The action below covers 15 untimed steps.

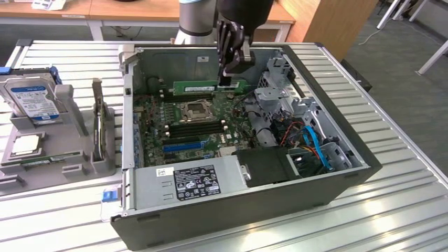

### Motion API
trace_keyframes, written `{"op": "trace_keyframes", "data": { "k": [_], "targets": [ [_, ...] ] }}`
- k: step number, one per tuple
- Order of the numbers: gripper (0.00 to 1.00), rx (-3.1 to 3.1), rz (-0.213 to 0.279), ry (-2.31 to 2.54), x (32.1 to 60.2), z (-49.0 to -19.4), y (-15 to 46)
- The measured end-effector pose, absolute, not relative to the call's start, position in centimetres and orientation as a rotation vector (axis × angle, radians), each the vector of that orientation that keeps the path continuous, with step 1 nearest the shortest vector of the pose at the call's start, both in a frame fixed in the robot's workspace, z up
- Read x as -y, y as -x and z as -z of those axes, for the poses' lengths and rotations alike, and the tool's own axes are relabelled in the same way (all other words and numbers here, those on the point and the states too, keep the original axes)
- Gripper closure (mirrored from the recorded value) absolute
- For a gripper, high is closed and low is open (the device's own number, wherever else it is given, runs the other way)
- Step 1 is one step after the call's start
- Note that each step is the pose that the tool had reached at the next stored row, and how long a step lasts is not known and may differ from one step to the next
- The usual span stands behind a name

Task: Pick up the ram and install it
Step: 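Pick up the ram and move it above insertion slot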

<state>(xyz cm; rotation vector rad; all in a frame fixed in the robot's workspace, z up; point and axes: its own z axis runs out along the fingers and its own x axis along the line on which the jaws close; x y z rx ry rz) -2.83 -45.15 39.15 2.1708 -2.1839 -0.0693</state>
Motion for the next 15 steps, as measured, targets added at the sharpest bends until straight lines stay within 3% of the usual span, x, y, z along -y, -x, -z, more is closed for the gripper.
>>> {"op": "trace_keyframes", "data": {
  "k": [15],
  "targets": [
    [0.88, 2.184, 0.069, -2.171, 42.4, -38.5, 2.8]
  ]
}}
